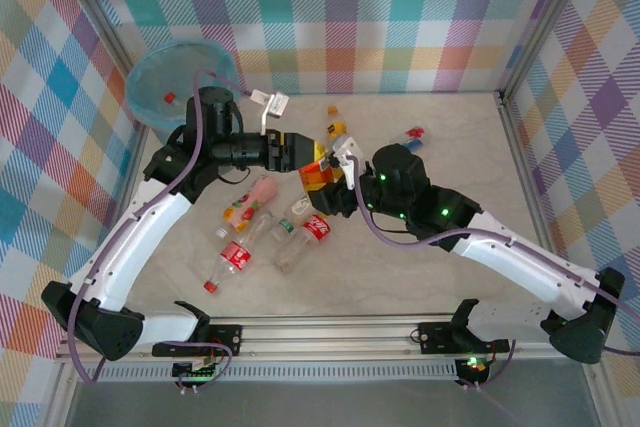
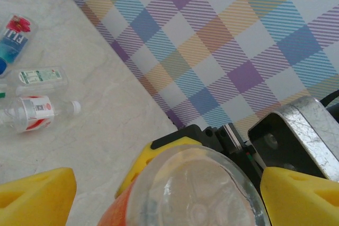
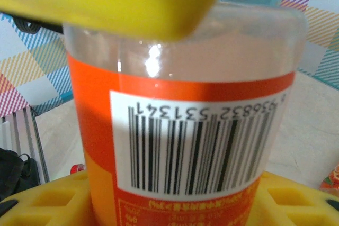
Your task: Put the plastic bottles in the bin
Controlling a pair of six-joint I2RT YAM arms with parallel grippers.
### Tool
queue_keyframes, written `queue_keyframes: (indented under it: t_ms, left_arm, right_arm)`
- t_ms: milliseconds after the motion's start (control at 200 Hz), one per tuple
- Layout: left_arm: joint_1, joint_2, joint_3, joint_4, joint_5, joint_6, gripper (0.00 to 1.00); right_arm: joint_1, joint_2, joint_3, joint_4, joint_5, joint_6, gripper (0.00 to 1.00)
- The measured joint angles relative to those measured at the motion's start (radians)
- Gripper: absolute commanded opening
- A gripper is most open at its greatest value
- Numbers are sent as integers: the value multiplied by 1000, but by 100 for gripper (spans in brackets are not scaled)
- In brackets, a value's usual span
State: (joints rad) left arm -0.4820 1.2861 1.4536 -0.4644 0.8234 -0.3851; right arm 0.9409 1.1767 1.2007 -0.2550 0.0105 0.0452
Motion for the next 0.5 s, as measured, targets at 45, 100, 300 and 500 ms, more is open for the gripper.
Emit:
queue_keyframes:
  t_ms: [45, 100, 300, 500]
  left_arm:
    - [0, 3, -1, -5, 5, 5, 89]
    - [0, 4, -3, -9, 8, 11, 89]
    - [0, 4, -4, -16, 24, 35, 73]
    - [0, 3, -2, -30, -36, 60, 61]
  right_arm:
    - [-3, 10, 12, 0, -4, 2, 57]
    - [-8, 21, 27, -2, -13, 7, 57]
    - [-19, 35, 53, -28, -32, 23, 60]
    - [-25, 39, 55, -56, -40, 24, 69]
